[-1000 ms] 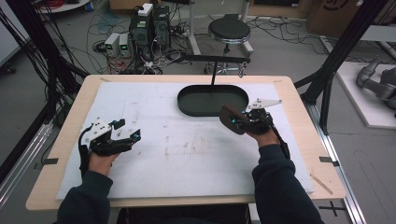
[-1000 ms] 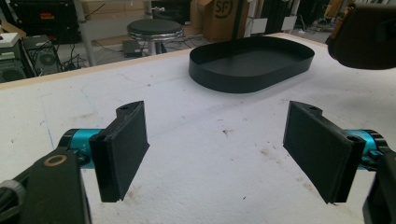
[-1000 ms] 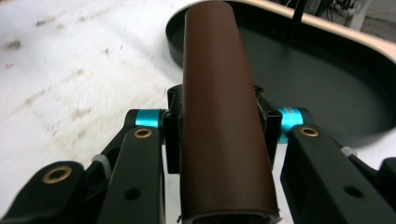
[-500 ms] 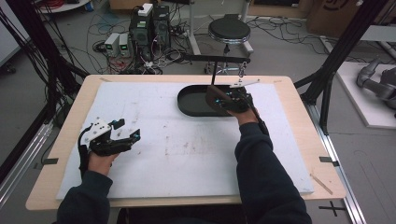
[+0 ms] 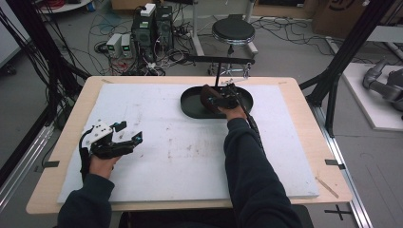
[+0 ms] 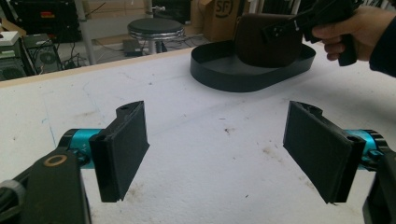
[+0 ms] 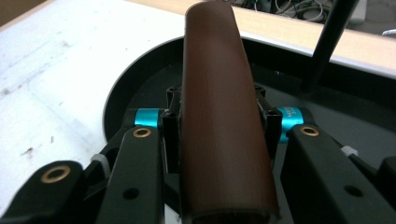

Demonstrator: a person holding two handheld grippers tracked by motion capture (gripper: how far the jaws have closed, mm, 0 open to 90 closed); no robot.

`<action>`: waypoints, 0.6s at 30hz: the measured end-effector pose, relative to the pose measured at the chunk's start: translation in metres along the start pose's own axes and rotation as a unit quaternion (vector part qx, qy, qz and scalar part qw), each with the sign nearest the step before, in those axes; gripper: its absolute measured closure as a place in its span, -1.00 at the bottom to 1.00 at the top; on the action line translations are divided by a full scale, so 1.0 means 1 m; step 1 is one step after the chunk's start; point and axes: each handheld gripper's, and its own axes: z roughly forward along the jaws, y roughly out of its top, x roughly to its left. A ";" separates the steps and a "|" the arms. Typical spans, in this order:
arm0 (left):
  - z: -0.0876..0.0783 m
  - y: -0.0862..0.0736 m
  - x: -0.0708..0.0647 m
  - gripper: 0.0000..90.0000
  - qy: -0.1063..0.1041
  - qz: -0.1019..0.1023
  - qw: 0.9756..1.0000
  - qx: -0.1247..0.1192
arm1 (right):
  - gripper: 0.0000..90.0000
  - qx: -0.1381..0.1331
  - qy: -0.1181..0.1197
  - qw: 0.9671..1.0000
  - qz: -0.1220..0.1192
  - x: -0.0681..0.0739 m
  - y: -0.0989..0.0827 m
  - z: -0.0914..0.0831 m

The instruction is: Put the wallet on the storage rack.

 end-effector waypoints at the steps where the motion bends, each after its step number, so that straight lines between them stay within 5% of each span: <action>1: 0.000 0.000 0.000 -0.52 0.000 0.001 1.000 0.000 | 0.42 0.000 0.000 1.000 0.000 0.000 0.000 0.000; 7: 0.000 0.000 0.000 -0.52 0.001 0.000 1.000 0.002 | 0.34 0.008 -0.030 0.999 0.008 -0.011 -0.003 0.002; 12: 0.000 0.000 0.000 -0.52 0.001 0.001 1.000 0.003 | -0.10 0.003 -0.069 0.998 0.013 -0.021 -0.003 -0.008; 18: 0.000 -0.001 0.000 -0.52 0.002 0.001 1.000 0.002 | -0.17 0.012 -0.102 0.994 0.020 -0.033 -0.004 -0.023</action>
